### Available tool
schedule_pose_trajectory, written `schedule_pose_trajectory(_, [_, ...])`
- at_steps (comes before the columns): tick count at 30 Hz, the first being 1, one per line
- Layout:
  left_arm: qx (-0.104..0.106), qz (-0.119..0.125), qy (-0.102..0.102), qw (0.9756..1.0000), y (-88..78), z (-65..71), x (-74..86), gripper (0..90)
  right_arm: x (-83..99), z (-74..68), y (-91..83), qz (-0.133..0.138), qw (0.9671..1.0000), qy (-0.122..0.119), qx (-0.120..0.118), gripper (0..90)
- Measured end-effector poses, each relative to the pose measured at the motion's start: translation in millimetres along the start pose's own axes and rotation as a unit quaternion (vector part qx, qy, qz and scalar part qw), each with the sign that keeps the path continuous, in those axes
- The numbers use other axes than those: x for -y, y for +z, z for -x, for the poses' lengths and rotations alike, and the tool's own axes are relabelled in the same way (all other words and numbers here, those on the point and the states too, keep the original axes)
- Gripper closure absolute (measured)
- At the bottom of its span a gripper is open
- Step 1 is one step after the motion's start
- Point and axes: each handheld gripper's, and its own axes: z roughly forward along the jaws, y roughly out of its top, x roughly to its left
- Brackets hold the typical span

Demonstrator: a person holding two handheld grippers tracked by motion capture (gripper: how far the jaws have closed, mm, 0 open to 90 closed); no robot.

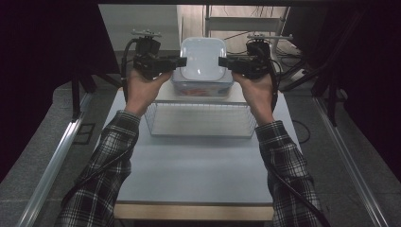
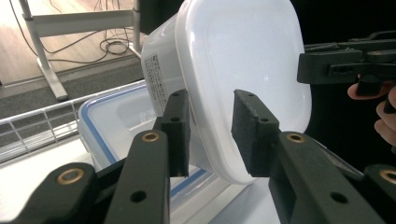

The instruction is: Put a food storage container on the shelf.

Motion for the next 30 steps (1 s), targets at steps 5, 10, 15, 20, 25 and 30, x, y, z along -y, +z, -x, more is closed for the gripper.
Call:
schedule_pose_trajectory(5, [-0.012,0.000,0.002,0.9999,5.4,-1.5,-0.1,58.1,0.3,-0.3,6.3,-0.006,0.9997,-0.006,0.022,60.2])
schedule_pose_trajectory(10, [-0.016,0.013,-0.011,0.9997,10.9,-7.8,-0.6,53.1,1.9,1.7,9.2,0.001,0.9997,0.009,0.022,59.8])
schedule_pose_trajectory(15, [-0.039,0.011,-0.008,0.9991,16.3,-10.5,-7.8,50.5,1.0,0.5,10.0,0.003,0.9997,0.010,0.022,59.5])
schedule_pose_trajectory(20, [-0.050,0.004,0.002,0.9987,20.5,-9.8,-12.5,49.6,-0.7,1.7,12.0,0.008,0.9994,0.013,0.032,58.9])
schedule_pose_trajectory(25, [-0.048,0.006,0.011,0.9988,20.4,-8.3,-13.1,47.8,-2.3,6.3,11.3,0.013,0.9990,0.014,0.039,57.0])
schedule_pose_trajectory(30, [-0.035,0.011,0.018,0.9992,13.4,-4.1,-13.4,45.3,-4.3,6.5,5.1,0.021,0.9994,0.006,0.026,51.3])
